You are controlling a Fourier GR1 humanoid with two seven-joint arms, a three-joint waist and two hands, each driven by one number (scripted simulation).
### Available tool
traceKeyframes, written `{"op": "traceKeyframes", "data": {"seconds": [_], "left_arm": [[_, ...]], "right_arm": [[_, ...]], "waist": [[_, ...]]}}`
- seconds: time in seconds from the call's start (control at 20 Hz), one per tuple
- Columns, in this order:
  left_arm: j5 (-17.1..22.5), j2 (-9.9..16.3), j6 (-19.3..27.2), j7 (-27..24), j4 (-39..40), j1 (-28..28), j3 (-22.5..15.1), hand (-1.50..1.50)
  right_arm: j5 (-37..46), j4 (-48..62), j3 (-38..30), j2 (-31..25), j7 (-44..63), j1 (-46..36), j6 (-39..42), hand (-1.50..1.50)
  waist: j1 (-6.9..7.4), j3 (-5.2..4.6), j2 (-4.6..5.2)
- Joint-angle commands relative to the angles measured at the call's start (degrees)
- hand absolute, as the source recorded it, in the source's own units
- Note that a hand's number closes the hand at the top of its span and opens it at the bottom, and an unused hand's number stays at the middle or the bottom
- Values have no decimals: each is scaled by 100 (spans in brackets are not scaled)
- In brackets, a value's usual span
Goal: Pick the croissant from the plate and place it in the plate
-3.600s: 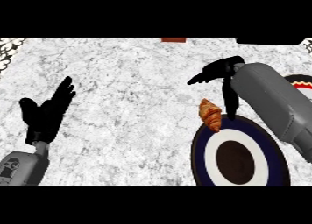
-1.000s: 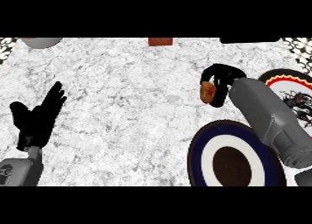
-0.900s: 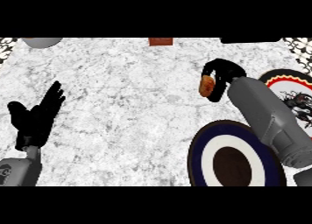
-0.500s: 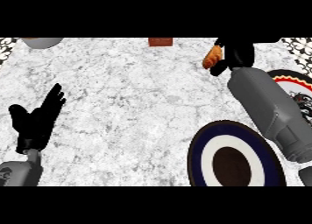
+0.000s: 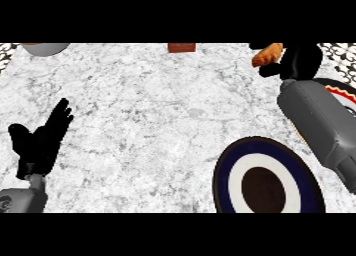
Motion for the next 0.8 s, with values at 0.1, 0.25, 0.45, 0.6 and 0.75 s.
{"op": "traceKeyframes", "data": {"seconds": [0.1, 0.25, 0.45, 0.6, 0.75], "left_arm": [[-90, -141, 7, -9, 115, -258, -38, 0], [-119, -183, -52, -211, 261, -154, -9, 0], [-61, -117, -166, -73, 98, -112, 99, 0], [-227, -223, -97, -98, 111, -228, 25, 0], [-95, -115, -229, 416, -520, -125, -16, 0]], "right_arm": [[-129, -1128, -356, -891, 332, 1049, -137, 150], [-146, -1801, -512, -1338, 435, 1671, -137, 150], [-416, -2391, -925, -1779, 127, 2596, -177, 150], [-498, -2485, -1070, -1859, -11, 3155, -39, 150], [-820, -2111, -1170, -1817, -381, 3176, 564, 150]], "waist": [[74, 5, 75], [81, 3, 82], [199, 8, 113], [234, 8, 127], [318, 14, 132]]}}
